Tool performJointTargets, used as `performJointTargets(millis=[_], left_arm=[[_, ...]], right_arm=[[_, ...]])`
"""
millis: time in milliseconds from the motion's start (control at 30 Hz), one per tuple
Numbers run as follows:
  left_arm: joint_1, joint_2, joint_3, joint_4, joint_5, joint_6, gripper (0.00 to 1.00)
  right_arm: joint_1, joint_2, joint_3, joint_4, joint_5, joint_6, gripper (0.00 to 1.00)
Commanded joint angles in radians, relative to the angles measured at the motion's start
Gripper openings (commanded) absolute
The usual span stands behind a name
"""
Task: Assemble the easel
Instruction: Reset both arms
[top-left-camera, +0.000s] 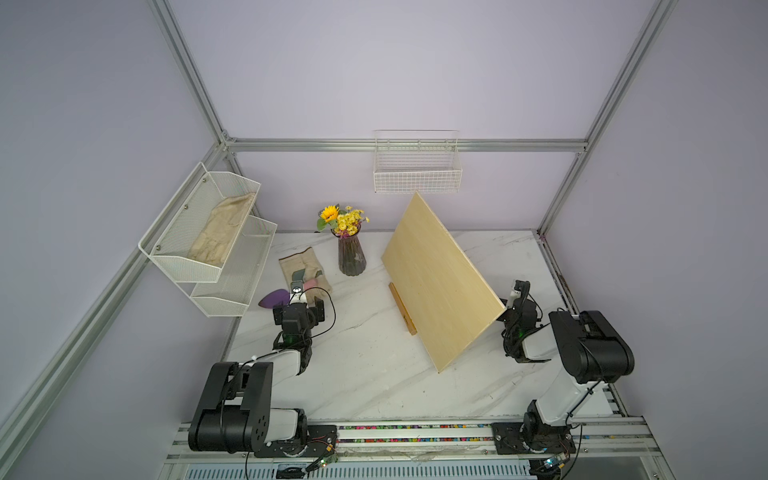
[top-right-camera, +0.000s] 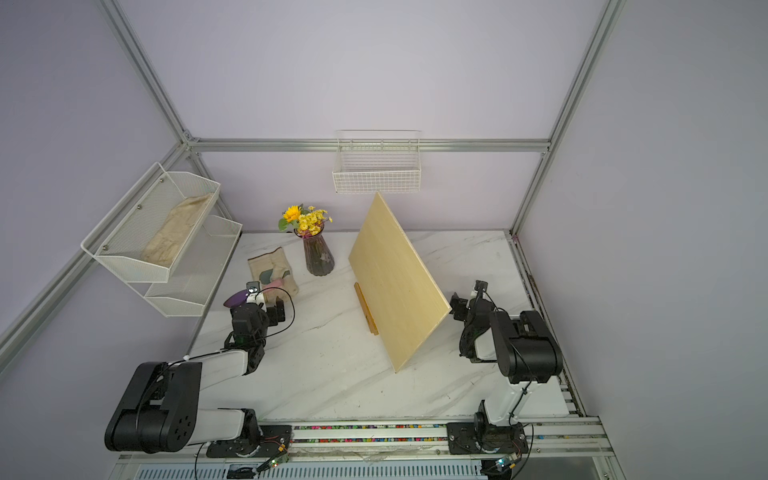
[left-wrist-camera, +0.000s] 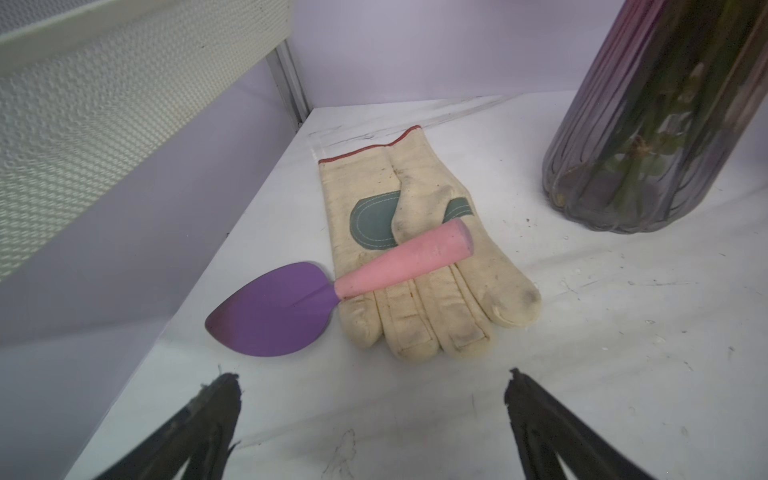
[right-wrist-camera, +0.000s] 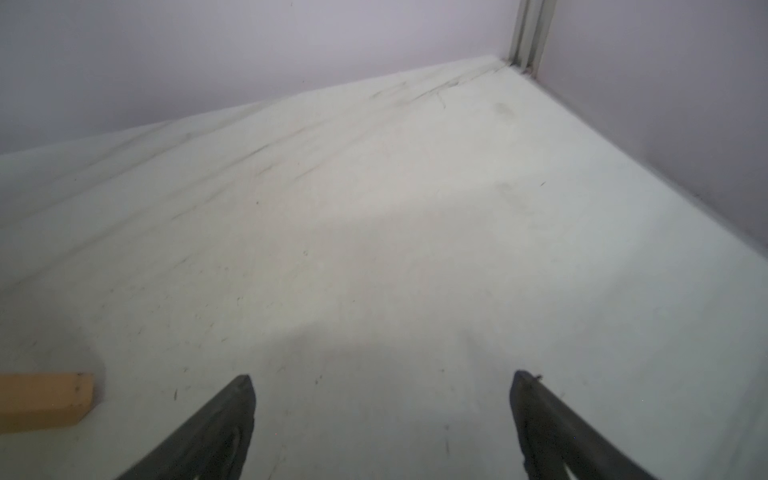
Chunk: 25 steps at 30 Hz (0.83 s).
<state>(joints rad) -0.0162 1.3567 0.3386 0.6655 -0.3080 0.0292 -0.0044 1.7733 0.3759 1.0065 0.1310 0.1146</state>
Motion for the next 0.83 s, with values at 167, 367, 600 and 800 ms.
performJointTargets(millis=[167, 367, 600, 800], left_arm=[[0.004, -0.041, -0.026, 0.134, 0.058, 0.037, 1.00], [0.004, -0.019, -0.023, 0.173, 0.083, -0.014, 1.00], [0.006, 0.173, -0.067, 0.456, 0.104, -0.033, 1.00], [-0.003, 0.189, 0.004, 0.310, 0.016, -0.071, 1.00]], right_arm=[[0.032, -0.001, 0.079, 0.044, 0.024, -0.052, 0.97], [0.032, 0.004, 0.079, 0.051, 0.032, -0.050, 0.97], [0.034, 0.003, 0.081, 0.043, 0.033, -0.050, 0.97], [0.041, 0.003, 0.086, 0.037, 0.028, -0.063, 0.97]])
